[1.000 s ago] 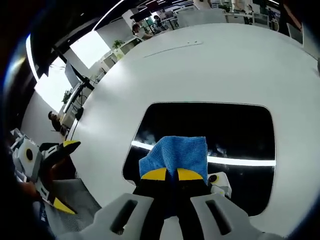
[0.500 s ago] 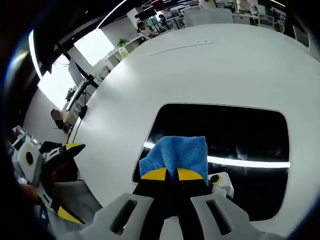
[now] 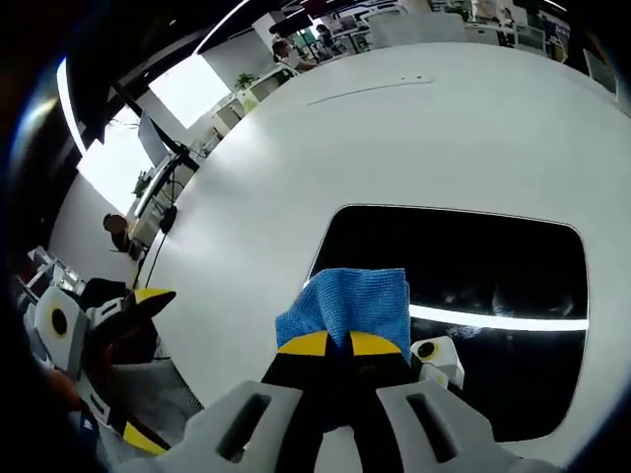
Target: Wipe the mirror surface with the cleaning cloth until all visible marks leave the cleaned area.
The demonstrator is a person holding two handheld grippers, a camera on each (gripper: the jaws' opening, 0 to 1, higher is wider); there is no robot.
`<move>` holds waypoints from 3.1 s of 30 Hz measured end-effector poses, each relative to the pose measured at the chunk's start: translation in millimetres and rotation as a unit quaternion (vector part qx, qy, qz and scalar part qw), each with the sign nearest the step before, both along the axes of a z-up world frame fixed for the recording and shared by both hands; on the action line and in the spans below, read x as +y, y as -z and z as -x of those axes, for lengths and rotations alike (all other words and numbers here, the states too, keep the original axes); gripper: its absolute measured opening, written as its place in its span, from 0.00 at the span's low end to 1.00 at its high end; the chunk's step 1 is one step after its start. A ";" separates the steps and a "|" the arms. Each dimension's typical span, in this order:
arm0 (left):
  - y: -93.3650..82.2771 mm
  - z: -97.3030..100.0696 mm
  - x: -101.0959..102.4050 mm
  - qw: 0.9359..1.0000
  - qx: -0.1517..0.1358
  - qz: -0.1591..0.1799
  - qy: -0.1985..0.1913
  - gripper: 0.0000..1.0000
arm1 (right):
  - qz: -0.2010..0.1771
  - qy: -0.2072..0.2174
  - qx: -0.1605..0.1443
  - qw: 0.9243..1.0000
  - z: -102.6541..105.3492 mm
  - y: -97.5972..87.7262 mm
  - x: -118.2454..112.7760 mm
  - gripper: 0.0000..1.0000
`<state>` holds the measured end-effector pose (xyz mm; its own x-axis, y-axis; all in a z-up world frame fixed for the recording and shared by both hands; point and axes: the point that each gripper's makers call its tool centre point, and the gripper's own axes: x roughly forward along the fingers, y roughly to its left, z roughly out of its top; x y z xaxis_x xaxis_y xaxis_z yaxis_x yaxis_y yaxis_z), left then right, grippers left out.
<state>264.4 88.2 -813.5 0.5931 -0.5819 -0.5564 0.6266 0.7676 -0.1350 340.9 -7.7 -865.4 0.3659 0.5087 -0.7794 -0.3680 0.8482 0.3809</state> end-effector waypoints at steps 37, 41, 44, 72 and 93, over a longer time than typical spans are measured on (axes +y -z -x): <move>-0.1 -0.4 0.7 1.000 -0.001 -0.001 -0.002 0.99 | 0.046 -0.018 -0.010 0.999 -3.1 -0.7 12.7 0.00; -0.3 -0.8 0.8 1.000 -0.002 0.000 -0.002 0.99 | 0.043 -0.015 -0.006 0.999 -3.7 -1.1 12.3 0.00; -0.7 -0.9 0.8 1.000 -0.002 0.001 -0.003 0.99 | 0.042 -0.014 -0.006 0.999 -4.4 -0.7 12.7 0.00; -0.7 -1.5 1.3 1.000 -0.004 0.001 -0.004 0.99 | 0.051 -0.030 -0.019 0.998 -34.2 0.9 15.0 0.00; 1.1 -1.7 2.1 1.000 0.001 0.001 -0.006 0.99 | 0.054 -0.048 -0.022 0.997 -65.8 0.2 19.8 0.00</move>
<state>266.1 90.3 -814.6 0.5990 -0.5759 -0.5564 0.6164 0.7751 -0.1387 406.7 12.1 -865.6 0.3550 0.4576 -0.8152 -0.4642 0.8432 0.2712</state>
